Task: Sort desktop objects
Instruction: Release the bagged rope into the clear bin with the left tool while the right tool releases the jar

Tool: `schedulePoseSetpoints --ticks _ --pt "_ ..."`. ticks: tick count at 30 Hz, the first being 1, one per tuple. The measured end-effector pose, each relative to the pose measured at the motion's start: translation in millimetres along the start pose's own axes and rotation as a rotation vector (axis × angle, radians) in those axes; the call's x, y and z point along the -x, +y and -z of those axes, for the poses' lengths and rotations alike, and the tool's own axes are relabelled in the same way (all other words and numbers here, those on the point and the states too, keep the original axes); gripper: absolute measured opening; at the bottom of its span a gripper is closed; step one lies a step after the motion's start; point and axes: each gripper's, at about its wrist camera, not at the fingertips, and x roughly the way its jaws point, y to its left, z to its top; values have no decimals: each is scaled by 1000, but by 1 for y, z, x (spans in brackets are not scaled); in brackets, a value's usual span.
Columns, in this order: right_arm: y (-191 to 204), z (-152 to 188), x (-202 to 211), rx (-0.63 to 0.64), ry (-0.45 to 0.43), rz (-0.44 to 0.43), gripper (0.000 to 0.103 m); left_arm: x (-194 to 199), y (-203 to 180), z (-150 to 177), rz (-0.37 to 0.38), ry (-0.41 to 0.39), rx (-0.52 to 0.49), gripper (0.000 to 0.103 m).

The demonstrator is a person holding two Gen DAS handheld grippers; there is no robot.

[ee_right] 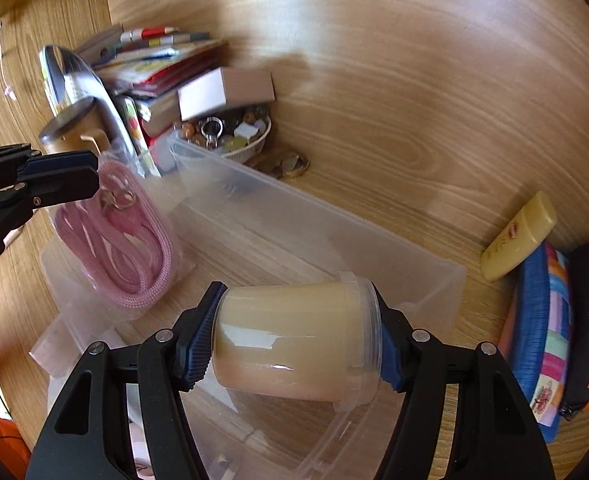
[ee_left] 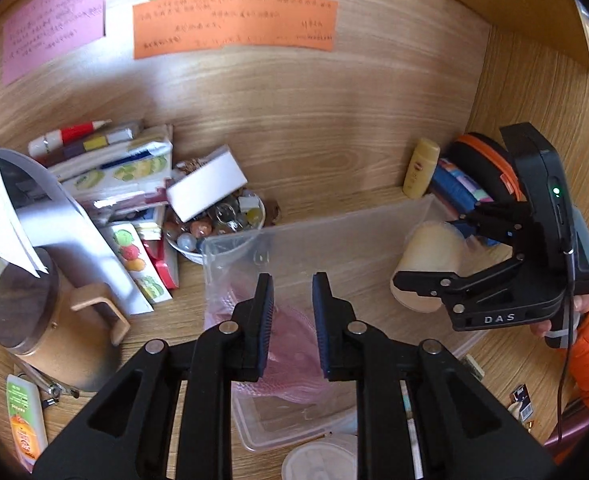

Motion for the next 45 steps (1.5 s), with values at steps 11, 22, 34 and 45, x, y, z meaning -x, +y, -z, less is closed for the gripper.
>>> schedulePoseSetpoints --ticks 11,22,34,45 --pt "4 -1 -11 42 62 9 63 -10 -7 4 -19 18 -35 46" --pt "10 -3 -17 77 117 25 63 7 -11 6 -88 -28 -70 69" --pt "18 -10 -14 107 125 74 65 13 -4 10 -143 -40 -70 82" --pt "22 -11 16 80 71 164 79 21 3 15 -158 -35 -57 93"
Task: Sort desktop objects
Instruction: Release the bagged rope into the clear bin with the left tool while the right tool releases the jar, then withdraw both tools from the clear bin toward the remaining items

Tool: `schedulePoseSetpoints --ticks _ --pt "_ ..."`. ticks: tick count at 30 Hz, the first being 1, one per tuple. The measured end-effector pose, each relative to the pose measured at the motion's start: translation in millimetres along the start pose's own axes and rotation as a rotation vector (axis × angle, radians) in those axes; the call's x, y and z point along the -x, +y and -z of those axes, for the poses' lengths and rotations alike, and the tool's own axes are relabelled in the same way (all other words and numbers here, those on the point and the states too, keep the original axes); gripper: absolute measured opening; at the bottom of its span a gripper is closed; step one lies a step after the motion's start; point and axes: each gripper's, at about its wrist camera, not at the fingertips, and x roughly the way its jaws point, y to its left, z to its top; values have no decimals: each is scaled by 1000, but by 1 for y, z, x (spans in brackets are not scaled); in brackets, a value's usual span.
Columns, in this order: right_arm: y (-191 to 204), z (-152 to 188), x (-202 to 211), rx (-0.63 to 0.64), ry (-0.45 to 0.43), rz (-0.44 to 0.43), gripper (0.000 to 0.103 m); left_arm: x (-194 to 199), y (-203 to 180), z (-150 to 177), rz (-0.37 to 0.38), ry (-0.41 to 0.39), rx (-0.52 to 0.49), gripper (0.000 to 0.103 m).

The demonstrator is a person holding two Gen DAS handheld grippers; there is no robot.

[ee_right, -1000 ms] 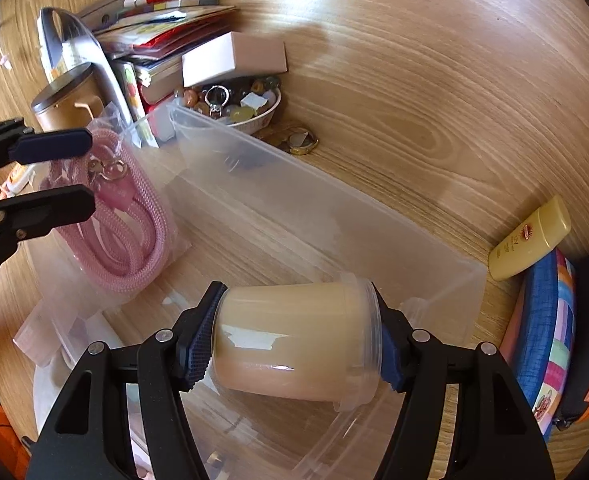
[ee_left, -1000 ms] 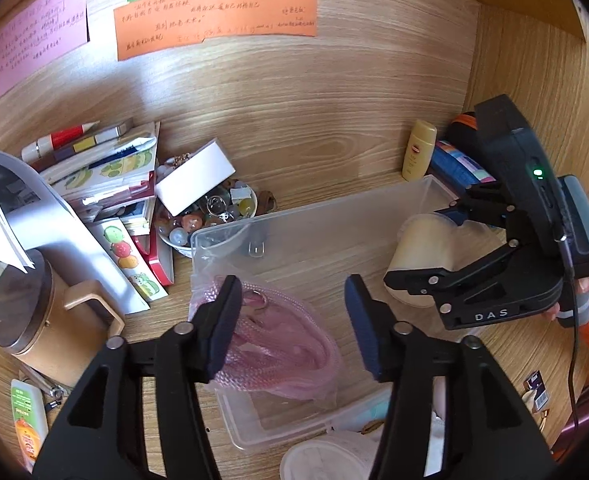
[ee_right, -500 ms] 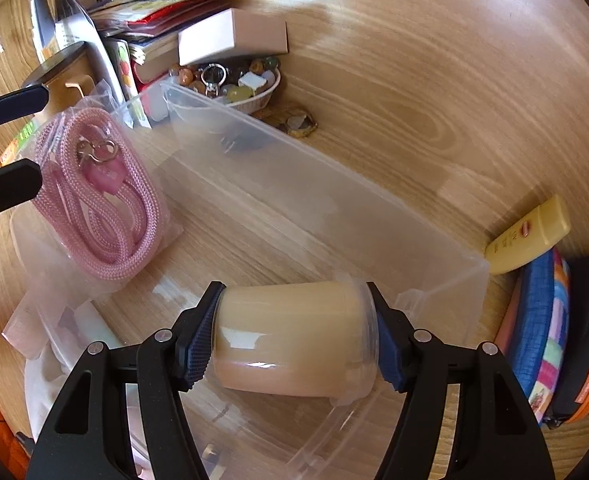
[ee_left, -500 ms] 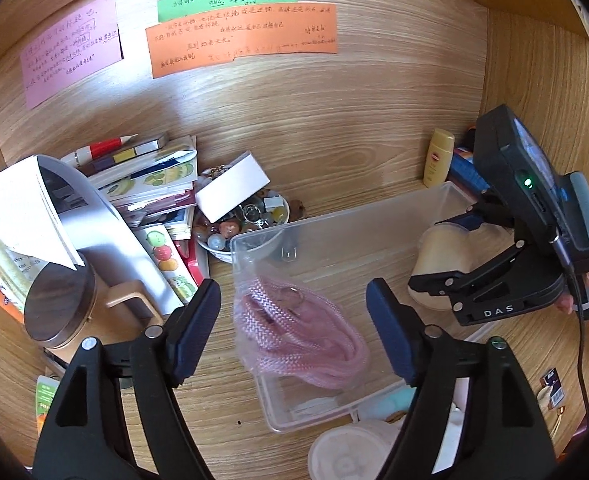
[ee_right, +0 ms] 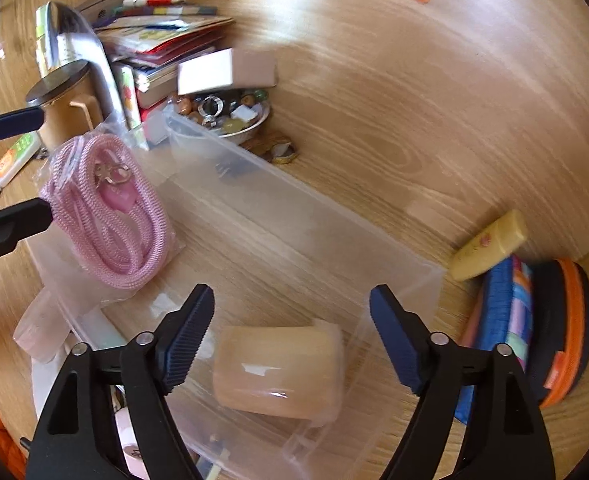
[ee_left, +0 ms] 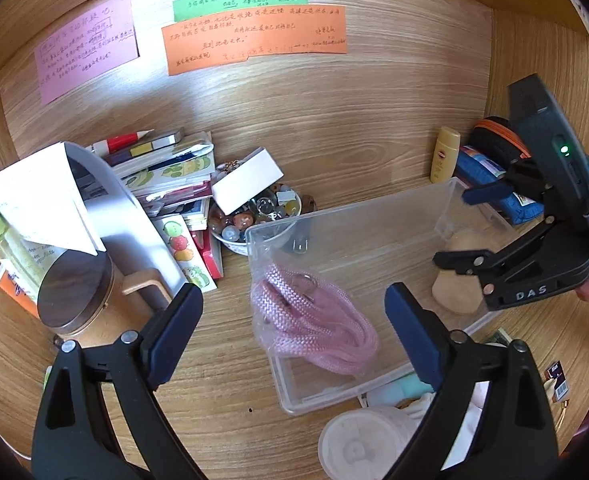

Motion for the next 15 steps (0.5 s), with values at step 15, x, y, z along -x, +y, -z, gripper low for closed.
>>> schedulePoseSetpoints --ticks 15 --pt "-7 28 45 -81 -70 43 79 20 1 12 -23 -8 24 94"
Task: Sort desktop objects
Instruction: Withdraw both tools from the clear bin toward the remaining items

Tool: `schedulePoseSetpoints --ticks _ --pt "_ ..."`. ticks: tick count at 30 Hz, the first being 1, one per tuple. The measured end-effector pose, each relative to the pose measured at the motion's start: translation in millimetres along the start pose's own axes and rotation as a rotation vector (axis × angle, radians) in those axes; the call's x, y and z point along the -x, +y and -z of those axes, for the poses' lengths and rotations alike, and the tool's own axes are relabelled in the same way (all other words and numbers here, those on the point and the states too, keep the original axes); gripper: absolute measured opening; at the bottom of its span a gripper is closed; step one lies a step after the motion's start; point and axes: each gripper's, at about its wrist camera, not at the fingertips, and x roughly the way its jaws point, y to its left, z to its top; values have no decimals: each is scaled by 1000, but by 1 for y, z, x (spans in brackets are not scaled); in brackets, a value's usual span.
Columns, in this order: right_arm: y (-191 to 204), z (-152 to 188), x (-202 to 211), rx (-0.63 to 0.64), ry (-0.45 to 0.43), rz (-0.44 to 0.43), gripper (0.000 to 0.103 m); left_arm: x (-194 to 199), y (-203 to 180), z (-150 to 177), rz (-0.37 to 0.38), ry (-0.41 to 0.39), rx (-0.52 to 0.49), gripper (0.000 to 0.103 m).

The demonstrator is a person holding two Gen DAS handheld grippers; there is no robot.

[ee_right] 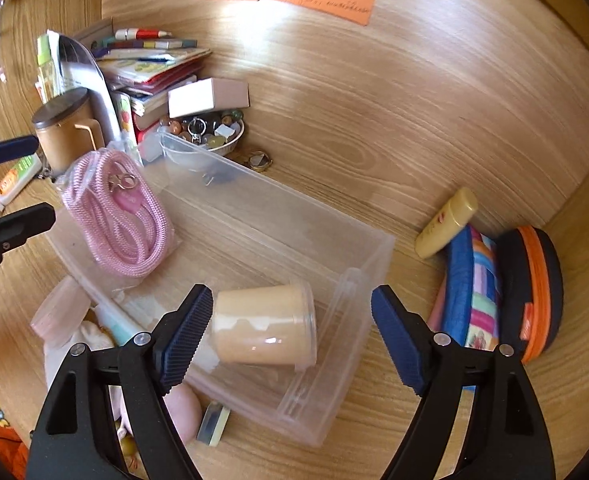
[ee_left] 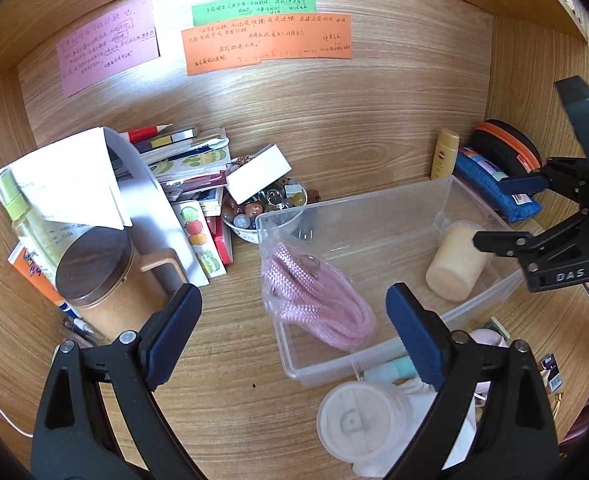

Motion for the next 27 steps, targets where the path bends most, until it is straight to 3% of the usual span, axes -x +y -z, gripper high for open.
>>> schedulePoseSetpoints --ticks 13,27 --pt "2 44 55 -23 -108 41 82 24 -7 24 -1 3 19 97" --pt "5 107 65 -114 -87 68 82 32 -15 57 30 43 53 97"
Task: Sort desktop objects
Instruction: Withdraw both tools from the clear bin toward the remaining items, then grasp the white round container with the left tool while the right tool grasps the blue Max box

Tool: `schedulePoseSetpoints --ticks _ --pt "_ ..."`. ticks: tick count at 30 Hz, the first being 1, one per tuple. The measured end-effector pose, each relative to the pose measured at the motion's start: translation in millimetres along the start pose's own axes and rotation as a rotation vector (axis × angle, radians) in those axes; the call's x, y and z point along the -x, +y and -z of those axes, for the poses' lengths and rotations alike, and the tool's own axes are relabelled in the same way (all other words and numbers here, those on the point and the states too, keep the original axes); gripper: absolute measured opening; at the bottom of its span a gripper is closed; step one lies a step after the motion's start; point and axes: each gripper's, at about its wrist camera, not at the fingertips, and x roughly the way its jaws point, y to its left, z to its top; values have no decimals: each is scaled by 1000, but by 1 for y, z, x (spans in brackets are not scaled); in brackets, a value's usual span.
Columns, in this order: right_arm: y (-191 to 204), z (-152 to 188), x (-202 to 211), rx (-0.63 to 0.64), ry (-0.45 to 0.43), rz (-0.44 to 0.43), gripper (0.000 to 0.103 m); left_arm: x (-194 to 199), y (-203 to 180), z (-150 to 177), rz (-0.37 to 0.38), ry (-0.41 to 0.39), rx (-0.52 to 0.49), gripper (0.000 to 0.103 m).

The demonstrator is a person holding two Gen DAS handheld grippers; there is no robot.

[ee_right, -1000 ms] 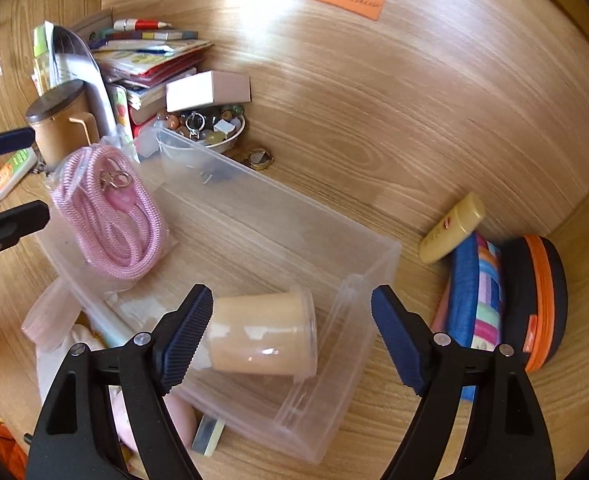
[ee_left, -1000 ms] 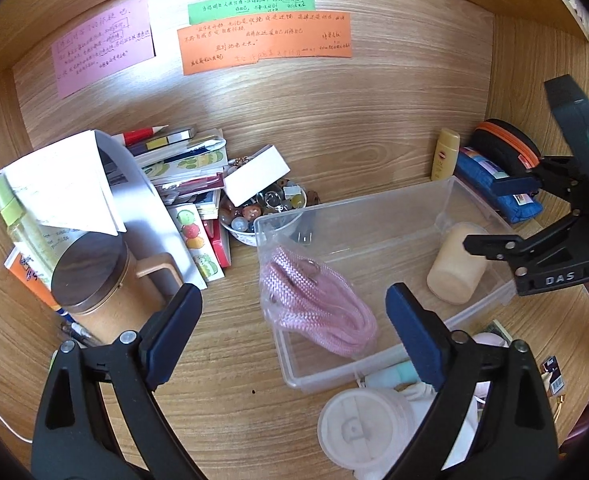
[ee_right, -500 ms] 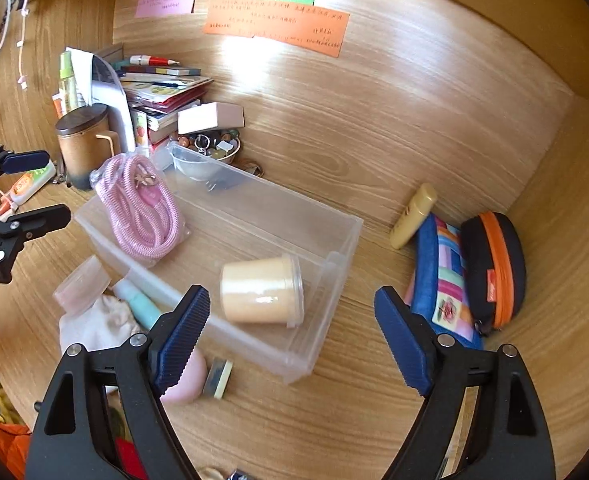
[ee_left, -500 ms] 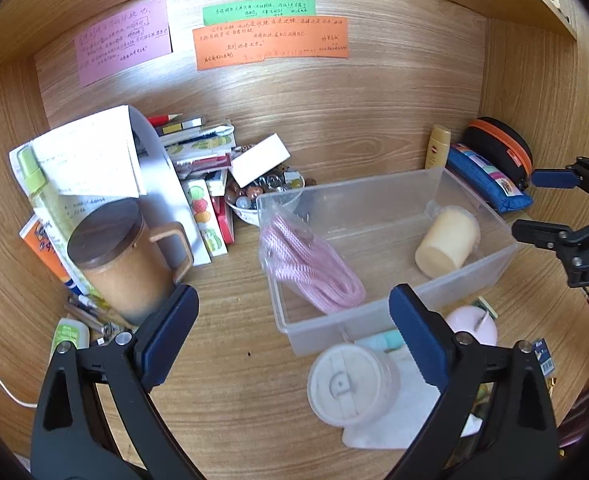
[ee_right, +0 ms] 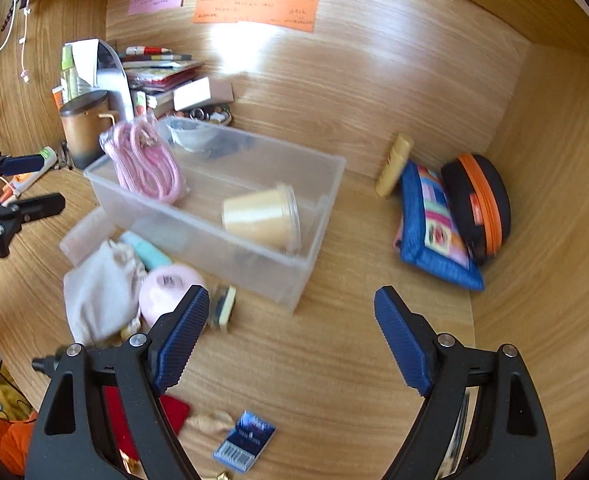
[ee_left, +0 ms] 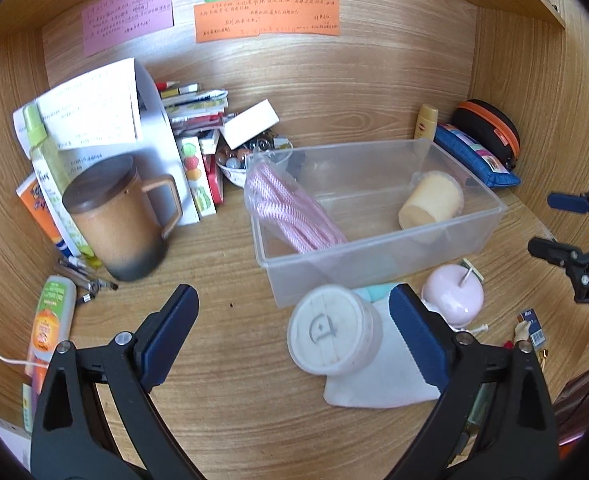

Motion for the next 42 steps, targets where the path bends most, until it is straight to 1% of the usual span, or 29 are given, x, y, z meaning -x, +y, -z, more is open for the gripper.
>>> schedulePoseSetpoints --ticks 6,9,12,16,20,27,28,36,38,42 --pt "-5 31 -1 -82 36 -35 82 -7 7 11 35 32 62 97" --pt "-7 42 -4 -105 67 -36 82 -13 11 17 65 54 101 97" --pt "-7 51 -5 -104 93 -19 82 -19 9 22 83 79 120 97" --pt "-7 65 -1 -77 122 -1 83 -32 5 28 138 134 141 97" --pt "-7 77 3 -63 148 12 83 -44 5 32 160 172 167 97" --pt "-3 92 -3 -80 180 -28 82 -58 22 35 267 217 300 98" --pt "-1 93 -4 -77 180 -31 82 -59 24 35 274 212 310 98" --pt "5 96 -9 -40 168 -44 80 -61 20 32 263 187 307 98" --pt "5 98 -11 -33 168 -44 77 -63 19 31 259 180 308 98" --pt "1 100 -11 -55 164 -75 73 -66 16 28 283 179 301 90"
